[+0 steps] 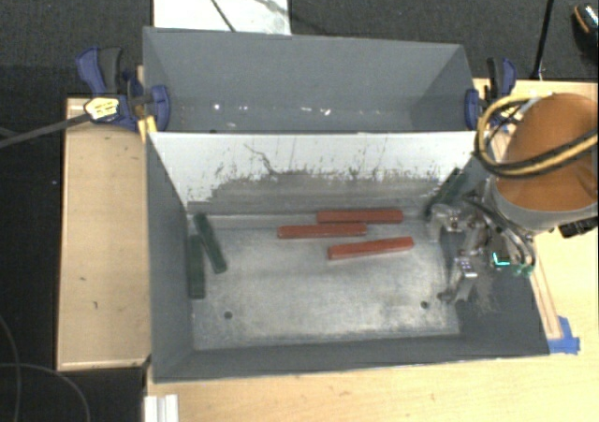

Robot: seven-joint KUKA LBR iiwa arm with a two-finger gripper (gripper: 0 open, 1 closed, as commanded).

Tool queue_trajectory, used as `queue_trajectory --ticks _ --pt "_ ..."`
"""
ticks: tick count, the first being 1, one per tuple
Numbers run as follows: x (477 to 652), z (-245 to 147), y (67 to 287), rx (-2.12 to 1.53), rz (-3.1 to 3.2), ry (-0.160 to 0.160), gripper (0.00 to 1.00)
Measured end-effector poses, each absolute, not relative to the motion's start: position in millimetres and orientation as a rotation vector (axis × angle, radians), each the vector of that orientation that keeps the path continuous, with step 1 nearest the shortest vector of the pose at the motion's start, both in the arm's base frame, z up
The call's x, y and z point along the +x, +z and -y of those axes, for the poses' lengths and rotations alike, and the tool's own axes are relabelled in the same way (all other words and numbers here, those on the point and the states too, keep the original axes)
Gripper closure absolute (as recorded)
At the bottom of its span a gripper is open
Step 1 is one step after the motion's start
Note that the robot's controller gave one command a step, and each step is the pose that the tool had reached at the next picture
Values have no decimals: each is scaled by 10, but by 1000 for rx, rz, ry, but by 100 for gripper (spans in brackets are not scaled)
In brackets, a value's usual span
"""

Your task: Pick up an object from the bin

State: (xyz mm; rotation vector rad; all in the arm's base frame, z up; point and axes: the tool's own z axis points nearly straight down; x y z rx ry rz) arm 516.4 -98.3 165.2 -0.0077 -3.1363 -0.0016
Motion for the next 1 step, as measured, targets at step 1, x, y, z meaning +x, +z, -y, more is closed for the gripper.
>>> queue_trajectory --ticks 1 --pt "5736 878 721 -73 3142 -2 0"
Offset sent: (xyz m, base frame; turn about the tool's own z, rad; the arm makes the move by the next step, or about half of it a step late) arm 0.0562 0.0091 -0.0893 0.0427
